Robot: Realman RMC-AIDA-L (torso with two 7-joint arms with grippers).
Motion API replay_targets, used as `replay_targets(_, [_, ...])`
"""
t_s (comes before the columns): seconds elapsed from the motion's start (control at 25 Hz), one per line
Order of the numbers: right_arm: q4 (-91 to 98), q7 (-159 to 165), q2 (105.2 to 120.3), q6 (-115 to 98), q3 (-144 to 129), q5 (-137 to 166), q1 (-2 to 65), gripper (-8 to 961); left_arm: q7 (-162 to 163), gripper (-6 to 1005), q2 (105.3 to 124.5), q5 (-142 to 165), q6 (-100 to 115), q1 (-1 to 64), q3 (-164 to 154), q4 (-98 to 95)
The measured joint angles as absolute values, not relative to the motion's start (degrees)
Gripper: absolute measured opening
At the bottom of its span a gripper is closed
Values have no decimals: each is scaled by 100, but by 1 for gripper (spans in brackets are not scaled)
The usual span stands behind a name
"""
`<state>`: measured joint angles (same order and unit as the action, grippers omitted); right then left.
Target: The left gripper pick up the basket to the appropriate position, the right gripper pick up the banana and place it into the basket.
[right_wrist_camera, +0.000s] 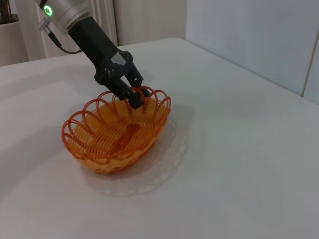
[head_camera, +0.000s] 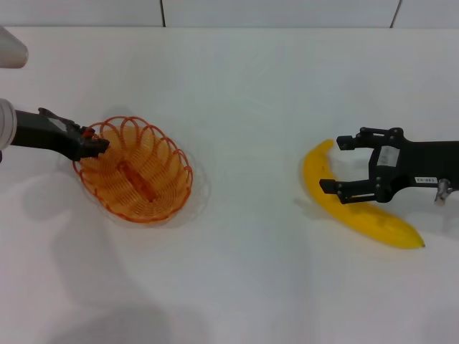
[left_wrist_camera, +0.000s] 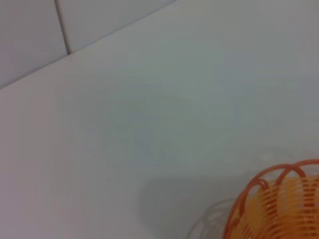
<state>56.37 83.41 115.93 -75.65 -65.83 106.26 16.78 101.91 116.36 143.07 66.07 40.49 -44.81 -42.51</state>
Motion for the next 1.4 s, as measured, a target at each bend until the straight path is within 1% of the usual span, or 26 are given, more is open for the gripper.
replay_targets(0.24, [5591,8341,11593,-7561,-6583,10626,1704,893,10033,352,11646,14206,6574,4054,-4482,-4219])
replay_targets(0.48, [5537,8328,11593,-7551,-6583,10631,1726,894,9928,158,11646,14089,6516,4031,-4465,-4218])
replay_targets(0.6, [5474,8320,11593,-7540,-6583,10660,1761,894,9914,137,11645,13989,6489,4024,-4448,-4218])
replay_targets(1.2, [5449,8337,11598,-7525,-6583,10697,1828,894,9427,112,11645,12826,6372,3972,-4485,-4204])
replay_targets(1.4, [5449,8339,11604,-7548,-6583,10697,1832,894,9090,112,11645,12382,6181,4009,-4481,-3912])
